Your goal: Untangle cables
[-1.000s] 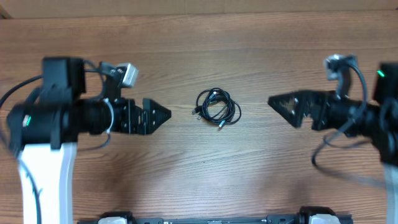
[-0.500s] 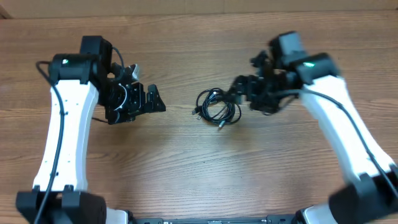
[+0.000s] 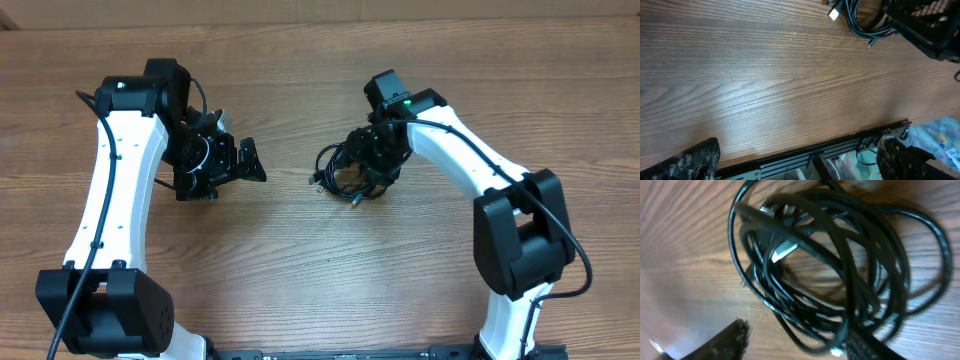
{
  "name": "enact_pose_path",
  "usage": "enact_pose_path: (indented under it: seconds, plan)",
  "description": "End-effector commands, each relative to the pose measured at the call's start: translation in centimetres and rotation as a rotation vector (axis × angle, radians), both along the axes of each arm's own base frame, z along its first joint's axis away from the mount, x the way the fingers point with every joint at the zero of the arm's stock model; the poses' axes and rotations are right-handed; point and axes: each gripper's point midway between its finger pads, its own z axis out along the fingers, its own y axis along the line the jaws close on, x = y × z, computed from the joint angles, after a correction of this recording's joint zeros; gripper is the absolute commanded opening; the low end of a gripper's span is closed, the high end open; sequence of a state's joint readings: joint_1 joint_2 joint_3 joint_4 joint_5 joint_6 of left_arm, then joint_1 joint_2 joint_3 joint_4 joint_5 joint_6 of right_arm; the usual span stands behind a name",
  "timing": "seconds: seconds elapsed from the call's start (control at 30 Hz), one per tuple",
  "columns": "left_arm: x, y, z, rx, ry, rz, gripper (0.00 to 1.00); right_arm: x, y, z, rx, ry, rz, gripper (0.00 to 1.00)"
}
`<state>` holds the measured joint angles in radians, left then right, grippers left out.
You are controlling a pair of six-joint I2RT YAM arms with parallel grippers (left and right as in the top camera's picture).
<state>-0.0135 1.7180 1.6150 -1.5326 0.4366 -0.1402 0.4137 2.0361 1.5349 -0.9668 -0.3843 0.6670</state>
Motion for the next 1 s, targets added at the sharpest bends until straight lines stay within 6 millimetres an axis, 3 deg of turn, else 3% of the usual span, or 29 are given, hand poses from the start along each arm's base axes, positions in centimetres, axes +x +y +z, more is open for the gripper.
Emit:
enact_pose_path:
  seconds: [0.0,0.07,0.17,0.2,0.3,0.37,0.5,0.63,0.83,0.97]
  plan:
    - [0.5,-0.2,0.3,0.003,-0.015,-0.001,0.99,-0.2,0.3,-1.5,-0.024,0.041,-0.05,0.51]
    - [0.6,-0.2,0.3,0.003,-0.018,-0.001,0.99,0.0,0.6,-2.2,-0.022,0.037,-0.042,0.41]
    - [0.8,-0.3,0.3,0.003,-0.026,-0.001,1.0,0.4,1.1,-2.5,-0.011,0.007,-0.006,0.16]
    - [0.8,-0.3,0.3,0.003,-0.027,-0.001,0.99,0.4,1.3,-2.3,0.001,0.007,-0.004,0.04]
    - [0.9,-0.3,0.3,0.003,-0.03,-0.001,1.0,0.8,3.2,-0.1,0.12,-0.019,0.077,0.04]
    - [0.9,-0.3,0.3,-0.001,-0.031,-0.001,1.0,1.4,4.5,2.9,0.223,-0.059,0.14,0.04]
    - [1.2,-0.3,0.3,-0.001,-0.031,0.024,0.99,2.5,5.4,12.5,0.354,-0.217,0.247,0.04]
    - [1.4,-0.3,0.3,0.001,-0.02,0.067,1.0,1.7,5.4,24.6,0.427,-0.443,0.316,0.04]
    - [1.5,-0.5,0.4,-0.005,-0.004,0.109,1.0,-1.9,3.4,42.3,0.547,-0.867,0.327,0.04]
    - [1.3,-0.5,0.4,-0.005,0.001,0.108,1.0,-5.5,0.7,52.2,0.67,-1.101,0.234,0.04]
